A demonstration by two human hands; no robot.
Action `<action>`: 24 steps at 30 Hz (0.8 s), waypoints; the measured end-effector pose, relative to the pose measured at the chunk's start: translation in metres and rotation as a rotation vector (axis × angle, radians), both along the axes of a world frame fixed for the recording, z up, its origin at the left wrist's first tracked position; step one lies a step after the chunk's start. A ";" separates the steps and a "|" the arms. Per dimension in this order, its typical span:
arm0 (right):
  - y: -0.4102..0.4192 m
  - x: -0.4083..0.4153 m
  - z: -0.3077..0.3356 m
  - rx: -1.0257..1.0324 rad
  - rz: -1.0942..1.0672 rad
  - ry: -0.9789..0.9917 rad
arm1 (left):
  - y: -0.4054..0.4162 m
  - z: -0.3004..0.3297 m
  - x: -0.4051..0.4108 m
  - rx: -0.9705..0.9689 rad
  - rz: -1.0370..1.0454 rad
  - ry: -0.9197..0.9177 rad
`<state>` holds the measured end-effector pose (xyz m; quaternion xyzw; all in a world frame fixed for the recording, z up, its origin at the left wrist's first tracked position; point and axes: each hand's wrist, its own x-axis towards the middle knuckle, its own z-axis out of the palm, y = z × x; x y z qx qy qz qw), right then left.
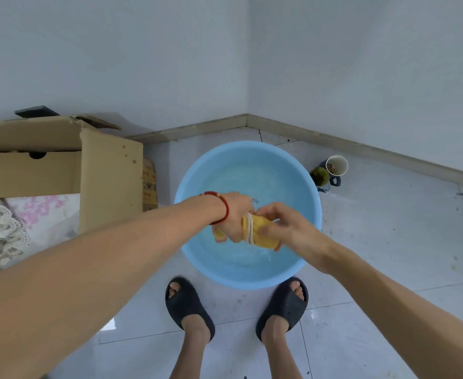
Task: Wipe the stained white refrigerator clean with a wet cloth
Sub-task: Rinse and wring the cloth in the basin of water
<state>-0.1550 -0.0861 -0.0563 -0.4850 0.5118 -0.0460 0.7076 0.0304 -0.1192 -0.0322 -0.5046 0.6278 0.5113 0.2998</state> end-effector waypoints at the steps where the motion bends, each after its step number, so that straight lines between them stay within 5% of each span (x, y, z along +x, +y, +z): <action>1: 0.001 -0.003 0.001 0.158 -0.196 -0.053 | 0.003 -0.004 0.000 -0.192 -0.093 0.031; 4: 0.008 -0.007 -0.003 0.371 -0.306 -0.110 | 0.017 -0.015 0.005 -0.644 -0.063 0.301; 6: 0.014 -0.002 -0.008 0.607 -0.244 -0.330 | 0.023 -0.017 0.007 -0.872 -0.079 0.439; 9: 0.006 0.004 -0.001 0.733 -0.125 -0.585 | 0.027 -0.017 0.013 -1.081 -0.153 0.498; 11: -0.006 0.009 0.010 0.678 -0.047 -0.528 | 0.026 -0.020 0.020 -1.117 -0.224 0.435; 13: -0.018 0.016 0.021 0.512 0.129 -0.306 | 0.025 -0.022 0.020 -1.038 -0.294 0.323; 17: -0.030 0.034 0.024 -0.167 0.525 0.348 | 0.022 -0.016 0.006 -0.717 -0.201 0.012; 20: -0.028 0.040 0.017 -0.433 0.659 0.497 | 0.024 -0.017 -0.007 -0.500 0.047 -0.046; 24: -0.025 0.038 0.017 -0.761 0.782 0.599 | 0.013 -0.009 -0.014 0.101 0.481 0.036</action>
